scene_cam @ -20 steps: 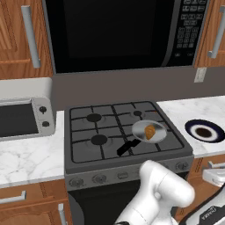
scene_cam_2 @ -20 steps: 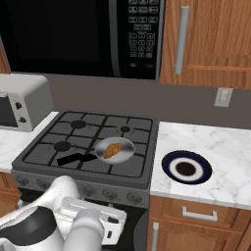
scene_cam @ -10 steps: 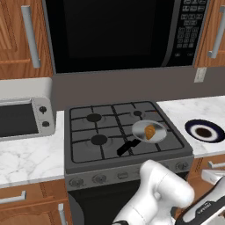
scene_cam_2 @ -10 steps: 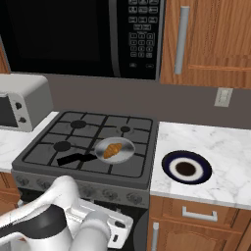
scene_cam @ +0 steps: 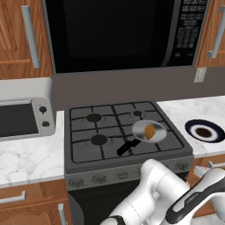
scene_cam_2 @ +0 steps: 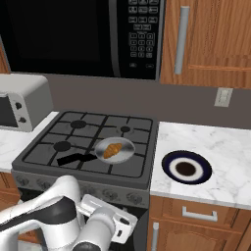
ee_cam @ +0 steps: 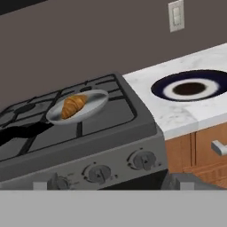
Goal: Pick the croissant and place it on the pan. Then turn on the stove to warm the croissant.
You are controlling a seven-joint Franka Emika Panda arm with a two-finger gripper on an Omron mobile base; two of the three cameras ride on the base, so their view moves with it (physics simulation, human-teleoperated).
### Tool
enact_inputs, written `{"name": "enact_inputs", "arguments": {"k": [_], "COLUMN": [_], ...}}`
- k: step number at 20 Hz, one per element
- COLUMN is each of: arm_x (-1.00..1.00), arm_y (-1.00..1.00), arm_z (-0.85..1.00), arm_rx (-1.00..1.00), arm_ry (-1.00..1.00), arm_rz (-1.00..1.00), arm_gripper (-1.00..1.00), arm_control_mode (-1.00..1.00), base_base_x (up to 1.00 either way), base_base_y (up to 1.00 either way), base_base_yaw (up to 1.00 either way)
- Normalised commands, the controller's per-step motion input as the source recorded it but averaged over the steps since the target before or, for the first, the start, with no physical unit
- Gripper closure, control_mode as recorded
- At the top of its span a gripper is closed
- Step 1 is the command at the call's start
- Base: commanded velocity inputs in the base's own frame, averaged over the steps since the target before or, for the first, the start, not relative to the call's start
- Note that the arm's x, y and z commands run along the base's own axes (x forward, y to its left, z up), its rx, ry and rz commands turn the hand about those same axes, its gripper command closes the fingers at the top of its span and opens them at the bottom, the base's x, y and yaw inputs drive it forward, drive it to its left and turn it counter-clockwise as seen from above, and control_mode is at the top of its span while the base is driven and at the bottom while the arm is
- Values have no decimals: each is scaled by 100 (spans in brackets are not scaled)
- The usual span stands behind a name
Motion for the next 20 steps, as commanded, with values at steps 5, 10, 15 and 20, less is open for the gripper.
{"name": "enact_inputs", "arguments": {"k": [5,10,15,20], "arm_x": [73,43,0,47], "arm_y": [36,32,3,0], "arm_z": [-86,-60,-4,-26], "arm_rx": [-17,-19,-1,-9], "arm_ry": [-3,-10,-2,-1], "arm_rz": [-13,-13,-2,-5], "arm_gripper": [-100,-100,-100,-100], "arm_control_mode": [-100,-100,-100,-100], "base_base_x": [0,0,0,0], "base_base_y": [0,0,0,0], "base_base_yaw": [0,0,0,0]}}
